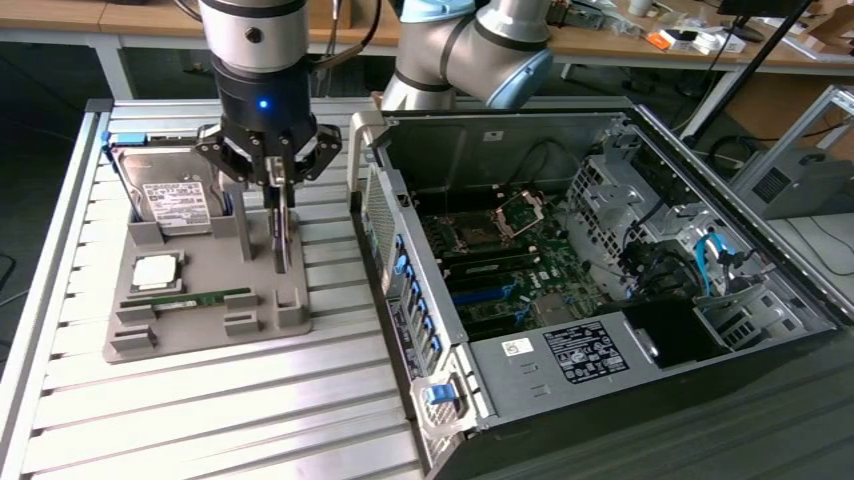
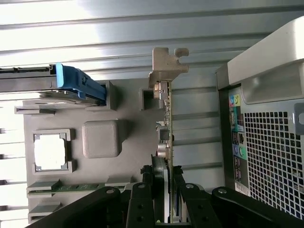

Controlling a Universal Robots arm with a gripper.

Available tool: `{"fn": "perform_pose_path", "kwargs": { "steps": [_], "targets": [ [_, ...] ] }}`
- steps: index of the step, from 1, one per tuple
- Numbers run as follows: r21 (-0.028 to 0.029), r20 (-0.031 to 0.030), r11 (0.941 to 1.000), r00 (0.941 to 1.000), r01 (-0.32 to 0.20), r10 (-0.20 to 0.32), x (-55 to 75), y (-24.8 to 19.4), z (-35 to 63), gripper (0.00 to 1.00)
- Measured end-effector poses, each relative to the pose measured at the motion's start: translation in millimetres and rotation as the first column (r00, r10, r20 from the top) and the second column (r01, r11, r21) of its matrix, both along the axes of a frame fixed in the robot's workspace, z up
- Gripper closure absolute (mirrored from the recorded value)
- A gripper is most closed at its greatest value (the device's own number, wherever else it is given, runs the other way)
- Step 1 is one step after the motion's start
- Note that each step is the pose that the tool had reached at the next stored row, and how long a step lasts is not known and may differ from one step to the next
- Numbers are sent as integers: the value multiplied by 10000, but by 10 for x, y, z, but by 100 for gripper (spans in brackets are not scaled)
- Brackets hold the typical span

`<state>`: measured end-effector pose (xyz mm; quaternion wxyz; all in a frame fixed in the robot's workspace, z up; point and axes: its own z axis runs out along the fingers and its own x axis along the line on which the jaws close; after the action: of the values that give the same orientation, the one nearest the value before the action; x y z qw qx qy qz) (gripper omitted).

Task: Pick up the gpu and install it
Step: 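Pick up the gpu and move the gpu toward the slot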

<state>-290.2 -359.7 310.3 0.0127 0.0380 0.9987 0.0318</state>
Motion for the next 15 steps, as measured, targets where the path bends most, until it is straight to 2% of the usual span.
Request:
{"fn": "perform_pose_path", "kwargs": {
  "steps": [15],
  "targets": [
    [63, -1, 10000, 10000, 0, 0, 0, 0, 118, 73]
  ]
}}
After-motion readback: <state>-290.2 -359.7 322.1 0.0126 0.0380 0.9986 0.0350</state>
